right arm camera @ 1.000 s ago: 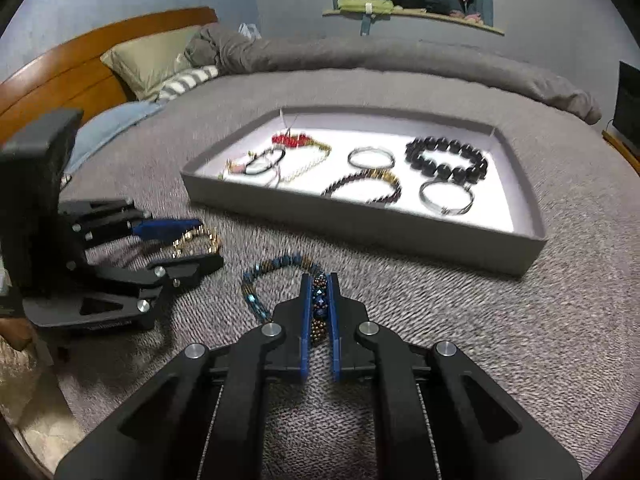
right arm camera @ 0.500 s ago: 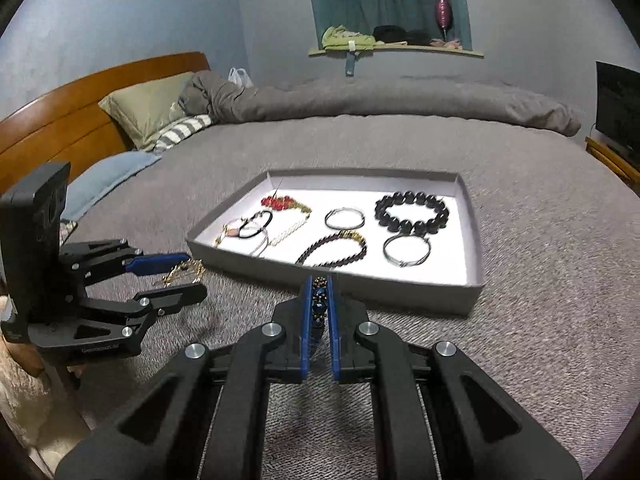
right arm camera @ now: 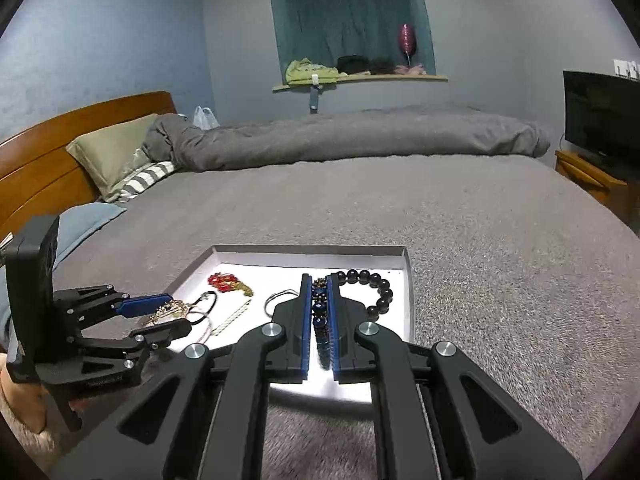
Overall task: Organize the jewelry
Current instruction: 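Carry the gold hairpin into the tray and release while the right tool places the blue bracelet, then withdraw both open tools from the tray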
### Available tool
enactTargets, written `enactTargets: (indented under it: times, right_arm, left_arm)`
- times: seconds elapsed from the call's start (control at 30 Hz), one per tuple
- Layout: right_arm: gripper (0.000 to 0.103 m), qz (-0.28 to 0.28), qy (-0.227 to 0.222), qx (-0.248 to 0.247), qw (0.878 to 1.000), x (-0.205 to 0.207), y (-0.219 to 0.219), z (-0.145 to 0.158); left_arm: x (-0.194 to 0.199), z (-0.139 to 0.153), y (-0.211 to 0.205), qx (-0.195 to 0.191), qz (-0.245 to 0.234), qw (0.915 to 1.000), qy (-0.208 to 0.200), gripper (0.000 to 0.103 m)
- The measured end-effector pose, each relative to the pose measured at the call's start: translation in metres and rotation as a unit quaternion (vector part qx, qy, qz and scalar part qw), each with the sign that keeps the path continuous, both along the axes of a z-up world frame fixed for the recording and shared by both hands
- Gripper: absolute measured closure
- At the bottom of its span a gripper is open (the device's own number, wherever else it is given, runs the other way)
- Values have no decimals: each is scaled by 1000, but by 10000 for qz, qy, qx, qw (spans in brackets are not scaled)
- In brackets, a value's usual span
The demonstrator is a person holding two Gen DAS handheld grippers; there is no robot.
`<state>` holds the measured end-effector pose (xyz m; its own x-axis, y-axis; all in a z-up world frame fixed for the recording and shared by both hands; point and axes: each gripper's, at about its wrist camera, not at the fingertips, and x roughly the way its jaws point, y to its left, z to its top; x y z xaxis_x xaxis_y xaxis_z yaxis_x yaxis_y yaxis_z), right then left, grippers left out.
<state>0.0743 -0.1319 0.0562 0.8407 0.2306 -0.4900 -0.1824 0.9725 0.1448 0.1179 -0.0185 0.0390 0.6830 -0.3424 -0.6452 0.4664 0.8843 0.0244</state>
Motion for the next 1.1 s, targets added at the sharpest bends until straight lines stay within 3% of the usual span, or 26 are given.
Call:
enactTargets:
  times: [0.37, 0.67, 0.87, 0.93, 1.03, 1.1]
  right_arm:
    - [96, -9, 610, -35, 9981, 11, -3, -32]
    - [96, -401, 982, -455, 9933, 13, -14, -48]
    - [96, -362, 1138, -323, 9923, 15, -19, -55]
    - [92, -311, 1127, -268, 9928, 14, -19, -54]
    - [75, -344, 987, -260, 9942, 10, -19, -49]
    - [72, -375, 912, -215, 9949, 8, -22, -45]
  left_arm:
    - [36, -29, -9, 115, 32, 9981, 606, 60]
    - [43, -38, -10, 80, 11, 9967, 810, 60]
    - [41, -37, -8, -26, 59, 9968, 792, 60]
    - [40, -36, -8, -46, 71, 9972, 742, 59]
    - [36, -32, -9, -76, 38, 9978, 657, 51]
    - [33, -29, -10, -53, 53, 9984, 569, 50]
